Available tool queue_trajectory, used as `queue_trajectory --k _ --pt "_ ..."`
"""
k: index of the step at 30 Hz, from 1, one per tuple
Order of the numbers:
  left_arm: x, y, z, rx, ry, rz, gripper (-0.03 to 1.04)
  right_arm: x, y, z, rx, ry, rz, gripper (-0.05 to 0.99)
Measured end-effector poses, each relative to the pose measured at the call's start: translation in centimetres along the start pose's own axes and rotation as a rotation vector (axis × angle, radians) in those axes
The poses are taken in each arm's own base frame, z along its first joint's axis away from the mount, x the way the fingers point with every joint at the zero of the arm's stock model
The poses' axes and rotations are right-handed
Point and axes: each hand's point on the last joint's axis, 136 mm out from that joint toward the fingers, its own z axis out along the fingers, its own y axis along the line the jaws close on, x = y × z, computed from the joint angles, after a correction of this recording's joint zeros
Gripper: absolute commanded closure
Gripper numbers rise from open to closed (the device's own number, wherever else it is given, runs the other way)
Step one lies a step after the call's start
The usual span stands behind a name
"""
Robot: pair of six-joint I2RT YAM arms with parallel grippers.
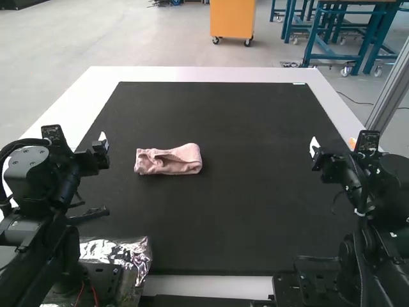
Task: Fold the towel.
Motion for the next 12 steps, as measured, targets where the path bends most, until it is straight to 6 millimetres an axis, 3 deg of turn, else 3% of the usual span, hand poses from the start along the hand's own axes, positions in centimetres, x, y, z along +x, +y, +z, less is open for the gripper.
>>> queue_trajectory --k 2,5,12 --pt "0.1 0.0 0.0 0.0 0.004 -0.019 0.04 0.2 -0.8 0.0 0.048 0.009 -0.005 0.02" --pt "0.2 0.0 0.0 -0.001 0.007 -0.037 0.04 2.0 -1.5 -0.2 0.087 0.084 -0.031 0.02" --pt "0.2 0.0 0.0 -0.001 0.007 -0.053 0.04 2.4 -1.6 -0.2 0.091 0.1 -0.059 0.02"
